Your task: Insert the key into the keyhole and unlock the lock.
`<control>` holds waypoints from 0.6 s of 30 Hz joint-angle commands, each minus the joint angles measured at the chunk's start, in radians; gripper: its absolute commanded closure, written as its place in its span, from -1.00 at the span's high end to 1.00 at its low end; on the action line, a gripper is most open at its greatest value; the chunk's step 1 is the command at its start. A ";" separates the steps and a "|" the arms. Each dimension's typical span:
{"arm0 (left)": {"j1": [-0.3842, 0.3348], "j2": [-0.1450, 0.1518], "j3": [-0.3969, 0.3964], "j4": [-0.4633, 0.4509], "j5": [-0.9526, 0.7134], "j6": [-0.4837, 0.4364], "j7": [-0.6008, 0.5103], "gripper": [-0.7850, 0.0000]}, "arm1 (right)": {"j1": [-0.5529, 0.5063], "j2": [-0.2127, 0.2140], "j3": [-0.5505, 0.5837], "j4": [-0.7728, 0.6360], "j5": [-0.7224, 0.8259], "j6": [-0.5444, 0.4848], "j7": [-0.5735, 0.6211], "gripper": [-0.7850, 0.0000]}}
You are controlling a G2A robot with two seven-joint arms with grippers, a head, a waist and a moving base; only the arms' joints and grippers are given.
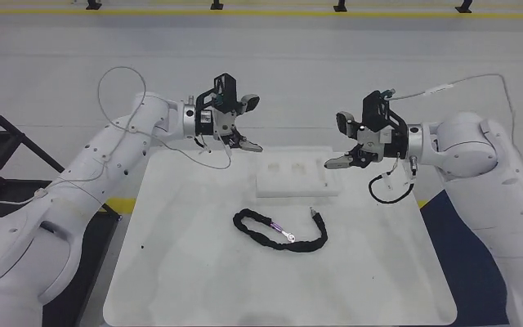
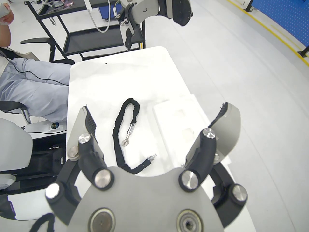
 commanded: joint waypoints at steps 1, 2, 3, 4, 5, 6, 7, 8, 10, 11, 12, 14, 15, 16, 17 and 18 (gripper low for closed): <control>-0.022 0.003 0.022 0.008 -0.033 0.000 -0.004 1.00 | 0.044 -0.009 -0.020 0.038 0.010 -0.016 0.001 1.00; -0.033 0.005 0.034 0.012 -0.047 0.000 -0.005 1.00 | 0.064 -0.013 -0.033 0.058 0.015 -0.022 0.003 1.00; -0.045 0.005 0.046 0.018 -0.061 0.000 -0.007 1.00 | 0.085 -0.018 -0.046 0.077 0.016 -0.029 0.007 1.00; -0.057 0.006 0.056 0.024 -0.074 0.000 -0.007 1.00 | 0.103 -0.024 -0.058 0.097 0.020 -0.036 0.006 1.00; -0.068 0.005 0.066 0.031 -0.087 0.000 -0.007 1.00 | 0.119 -0.029 -0.070 0.117 0.022 -0.040 0.003 1.00; -0.079 0.004 0.075 0.039 -0.098 0.000 -0.007 1.00 | 0.135 -0.034 -0.082 0.138 0.021 -0.042 -0.001 1.00; -0.089 0.002 0.084 0.044 -0.107 0.000 -0.004 1.00 | 0.151 -0.039 -0.089 0.157 0.012 -0.042 -0.012 1.00; -0.096 0.000 0.091 0.051 -0.117 0.000 0.004 1.00 | 0.162 -0.044 -0.098 0.171 -0.002 -0.044 -0.024 1.00; -0.104 -0.002 0.099 0.066 -0.123 0.000 0.012 1.00 | 0.168 -0.048 -0.104 0.179 -0.011 -0.046 -0.030 1.00; -0.102 -0.001 0.097 0.061 -0.122 0.000 0.009 1.00 | 0.168 -0.047 -0.103 0.179 -0.011 -0.046 -0.029 1.00; -0.104 -0.002 0.099 0.065 -0.124 0.000 0.012 1.00 | 0.170 -0.048 -0.105 0.181 -0.013 -0.046 -0.031 1.00; -0.105 -0.003 0.100 0.067 -0.124 0.000 0.013 1.00 | 0.169 -0.048 -0.104 0.180 -0.012 -0.046 -0.030 1.00; -0.104 -0.002 0.099 0.067 -0.123 0.000 0.013 1.00 | 0.169 -0.048 -0.104 0.179 -0.012 -0.046 -0.030 1.00; -0.104 -0.002 0.099 0.066 -0.123 0.000 0.012 1.00 | 0.168 -0.048 -0.104 0.179 -0.011 -0.046 -0.030 1.00; -0.104 -0.002 0.099 0.066 -0.123 0.000 0.012 1.00 | 0.168 -0.048 -0.104 0.179 -0.011 -0.046 -0.030 1.00; -0.104 -0.002 0.099 0.066 -0.123 0.000 0.012 1.00 | 0.168 -0.048 -0.104 0.179 -0.011 -0.046 -0.030 1.00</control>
